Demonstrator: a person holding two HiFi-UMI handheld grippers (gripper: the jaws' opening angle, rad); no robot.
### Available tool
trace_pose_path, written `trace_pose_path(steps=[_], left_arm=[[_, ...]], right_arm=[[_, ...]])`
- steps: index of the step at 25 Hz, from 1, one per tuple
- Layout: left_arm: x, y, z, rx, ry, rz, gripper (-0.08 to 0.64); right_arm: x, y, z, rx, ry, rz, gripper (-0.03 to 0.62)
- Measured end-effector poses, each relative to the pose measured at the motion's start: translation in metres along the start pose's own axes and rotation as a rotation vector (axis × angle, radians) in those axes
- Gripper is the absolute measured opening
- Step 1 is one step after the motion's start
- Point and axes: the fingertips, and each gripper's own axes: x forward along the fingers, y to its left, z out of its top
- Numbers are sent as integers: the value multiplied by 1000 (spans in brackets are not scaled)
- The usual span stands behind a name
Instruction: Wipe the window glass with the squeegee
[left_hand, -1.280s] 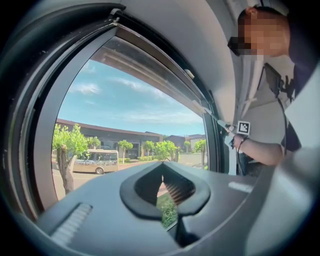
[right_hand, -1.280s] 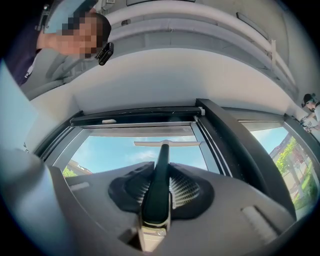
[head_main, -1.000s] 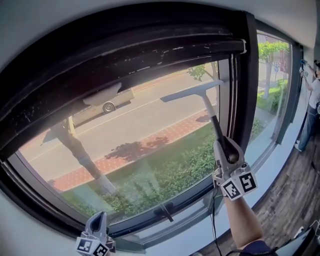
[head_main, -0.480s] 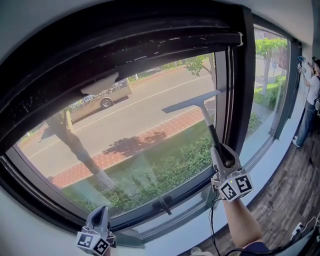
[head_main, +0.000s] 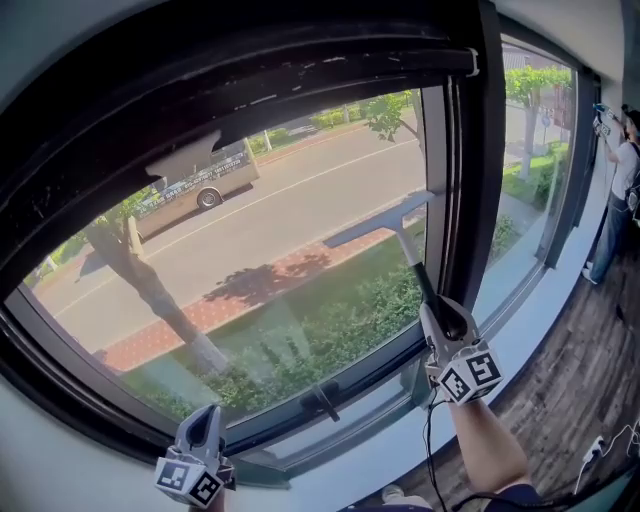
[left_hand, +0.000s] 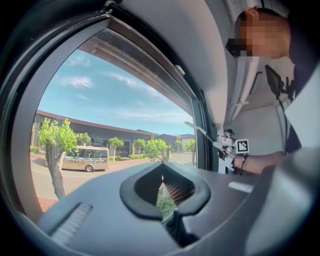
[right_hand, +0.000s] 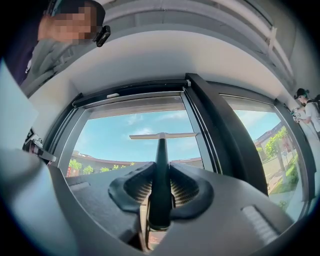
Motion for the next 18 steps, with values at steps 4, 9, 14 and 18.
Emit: trace_pose_path(steps=[4,9,14,18], left_arm=[[5,-4,0,2,-1,-8,5],[9,-8,0,6,2,-9,5],[12,-12,0,12,5,-4,5],[15,-17,-2,10,16,-7,5]], right_arm=[[-6,-1,-14,3,29,2,100],[-15,-2,-30,9,64,3,100],[-21,-3,-47,23,96,9,100],[-28,-3,-61,35,124,9,100]])
